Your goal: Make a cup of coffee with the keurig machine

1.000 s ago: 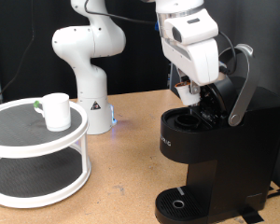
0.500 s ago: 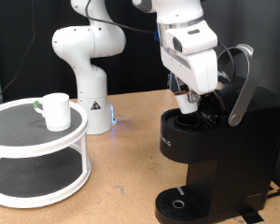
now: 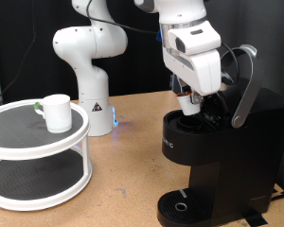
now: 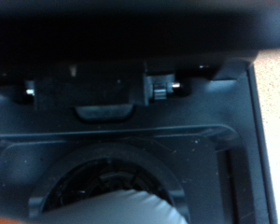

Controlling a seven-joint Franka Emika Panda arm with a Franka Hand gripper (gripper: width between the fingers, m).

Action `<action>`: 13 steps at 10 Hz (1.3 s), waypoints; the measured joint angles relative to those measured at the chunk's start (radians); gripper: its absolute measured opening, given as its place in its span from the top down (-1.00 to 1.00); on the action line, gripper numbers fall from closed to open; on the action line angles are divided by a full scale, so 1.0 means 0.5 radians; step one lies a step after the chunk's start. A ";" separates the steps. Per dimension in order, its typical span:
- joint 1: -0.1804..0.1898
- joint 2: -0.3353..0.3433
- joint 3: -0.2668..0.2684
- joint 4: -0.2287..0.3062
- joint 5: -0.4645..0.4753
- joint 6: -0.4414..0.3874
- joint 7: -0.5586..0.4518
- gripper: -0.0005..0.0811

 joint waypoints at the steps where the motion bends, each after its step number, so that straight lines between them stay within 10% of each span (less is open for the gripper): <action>1: -0.001 0.000 -0.007 0.004 0.020 -0.030 -0.073 0.14; 13: -0.025 0.103 -0.036 0.017 0.135 -0.086 -0.357 0.14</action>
